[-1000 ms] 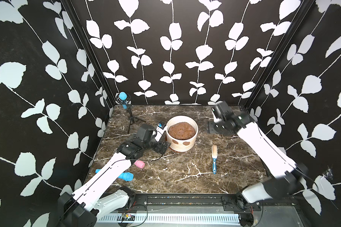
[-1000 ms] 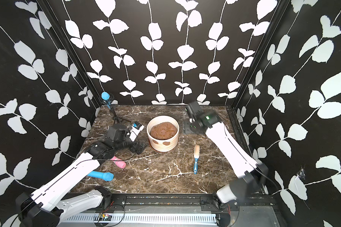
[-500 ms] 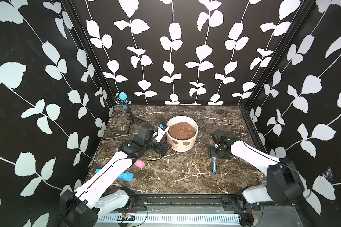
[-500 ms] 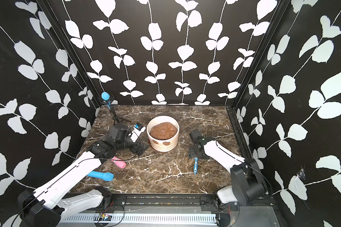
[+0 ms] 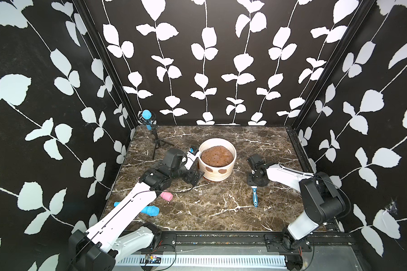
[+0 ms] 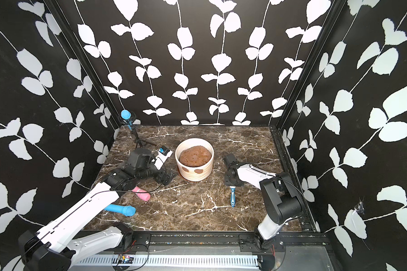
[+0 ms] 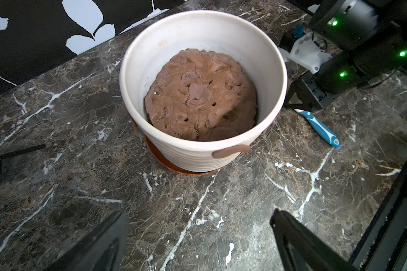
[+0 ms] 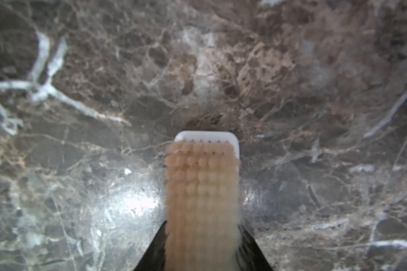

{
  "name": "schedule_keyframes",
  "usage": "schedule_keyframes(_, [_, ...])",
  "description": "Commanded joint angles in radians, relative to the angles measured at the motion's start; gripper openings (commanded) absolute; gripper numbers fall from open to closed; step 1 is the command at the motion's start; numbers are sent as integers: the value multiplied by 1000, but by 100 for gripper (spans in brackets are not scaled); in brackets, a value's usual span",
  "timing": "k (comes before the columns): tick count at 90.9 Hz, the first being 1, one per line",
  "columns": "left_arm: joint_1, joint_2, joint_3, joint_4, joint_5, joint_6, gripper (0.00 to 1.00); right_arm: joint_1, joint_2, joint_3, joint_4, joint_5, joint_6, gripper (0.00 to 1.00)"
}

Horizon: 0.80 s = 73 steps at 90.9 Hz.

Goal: Scrub the dried mud off the ceramic pot
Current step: Pick up the brush from the center of the board.

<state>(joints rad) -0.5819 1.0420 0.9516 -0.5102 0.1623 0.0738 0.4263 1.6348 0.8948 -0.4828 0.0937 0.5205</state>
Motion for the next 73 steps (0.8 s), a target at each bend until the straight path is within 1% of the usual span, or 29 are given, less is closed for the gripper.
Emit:
schedule_keyframes(1, [-3, -38, 7, 26, -14, -26, 98, 2, -58, -16, 15, -4, -69, 26])
schedule_keyframes(6, [-3, -59, 1, 54, -37, -77, 99, 12, -115, -28, 25, -5, -96, 26])
schedule_keyframes(11, [-3, -83, 6, 75, -45, -156, 99, 35, -179, -37, 36, -1, -129, 26])
schedule_keyframes(21, [-3, -109, 40, 93, -37, -366, 98, 131, -311, -30, 42, 30, -222, 28])
schedule_keyframes(24, [-3, -115, 44, 109, -10, -429, 99, 168, -347, -20, 42, 37, -250, 28])
schedule_keyframes(30, [-3, -125, 38, 155, 71, -503, 99, 243, -410, 11, 49, 37, -308, 29])
schedule_keyframes(37, [-3, -133, 29, 196, 112, -592, 99, 348, -463, 58, 63, 43, -376, 29])
schedule_keyframes(41, [-3, -132, 26, 219, 140, -621, 99, 413, -480, 90, 74, 59, -421, 29])
schedule_keyframes(51, [-3, -103, 37, 229, 218, -665, 98, 564, -474, 167, 115, 131, -507, 30])
schedule_keyframes(57, [-3, -73, 39, 226, 260, -689, 98, 630, -448, 215, 142, 151, -534, 30])
schedule_keyframes(67, [-3, -16, 45, 223, 344, -730, 98, 707, -384, 297, 180, 160, -575, 30])
schedule_keyframes(73, [-3, 9, 49, 229, 389, -754, 97, 729, -345, 339, 188, 163, -588, 30])
